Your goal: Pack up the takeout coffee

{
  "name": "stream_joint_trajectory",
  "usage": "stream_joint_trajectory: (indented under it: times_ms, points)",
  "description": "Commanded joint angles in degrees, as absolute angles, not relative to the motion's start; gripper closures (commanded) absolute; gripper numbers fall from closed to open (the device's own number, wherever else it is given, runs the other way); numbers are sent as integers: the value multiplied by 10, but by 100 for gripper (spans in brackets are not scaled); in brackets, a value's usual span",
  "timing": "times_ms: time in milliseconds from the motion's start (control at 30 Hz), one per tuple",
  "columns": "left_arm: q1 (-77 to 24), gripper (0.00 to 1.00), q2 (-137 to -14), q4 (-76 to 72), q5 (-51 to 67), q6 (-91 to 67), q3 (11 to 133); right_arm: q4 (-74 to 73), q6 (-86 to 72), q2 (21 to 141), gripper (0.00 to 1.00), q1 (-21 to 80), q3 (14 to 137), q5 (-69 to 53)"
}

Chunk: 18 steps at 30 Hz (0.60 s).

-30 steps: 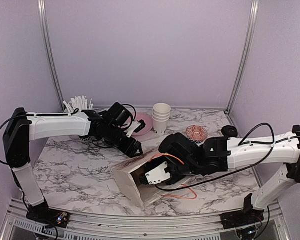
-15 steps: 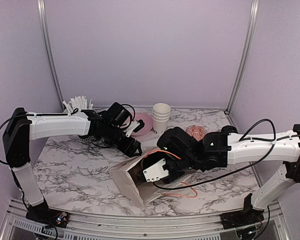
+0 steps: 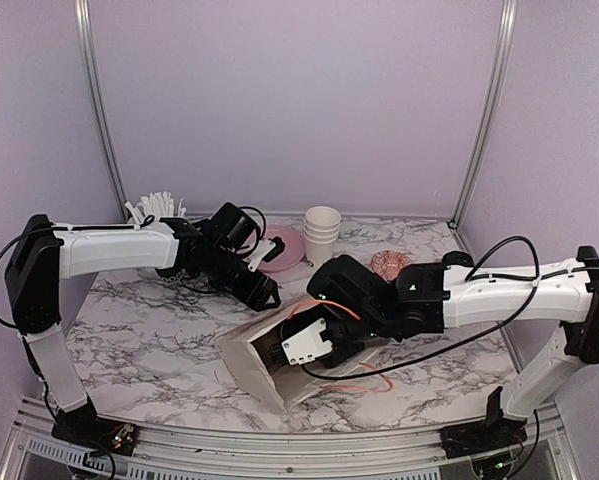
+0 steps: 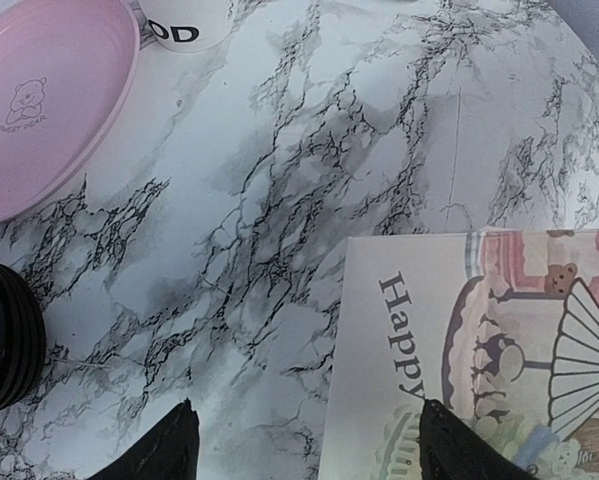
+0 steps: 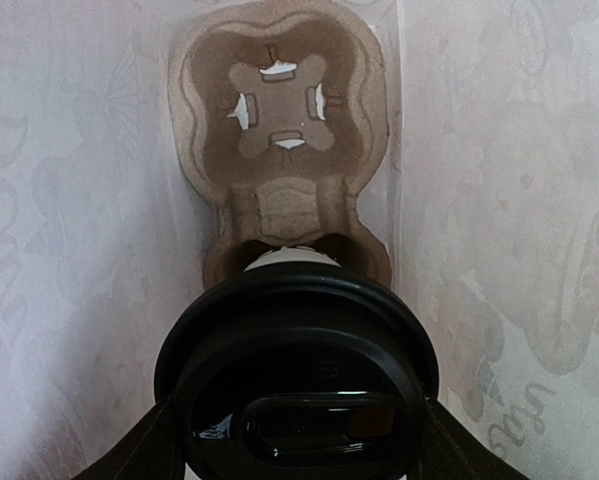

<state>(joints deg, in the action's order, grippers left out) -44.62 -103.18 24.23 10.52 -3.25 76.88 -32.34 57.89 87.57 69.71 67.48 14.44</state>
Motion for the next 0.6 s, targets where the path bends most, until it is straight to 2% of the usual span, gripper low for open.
stream_joint_trajectory:
  times_ms: [0, 267, 567]
  points:
    - [-433, 23, -1024, 244, 106, -16, 774, -336, 566, 893, 62, 684, 718, 123]
    - [-387, 21, -962, 270, 58, -6, 766, -383, 560, 919, 62, 670, 764, 84]
    - [-349, 21, -909, 303, 38, 16, 763, -531, 544, 996, 62, 660, 873, 22]
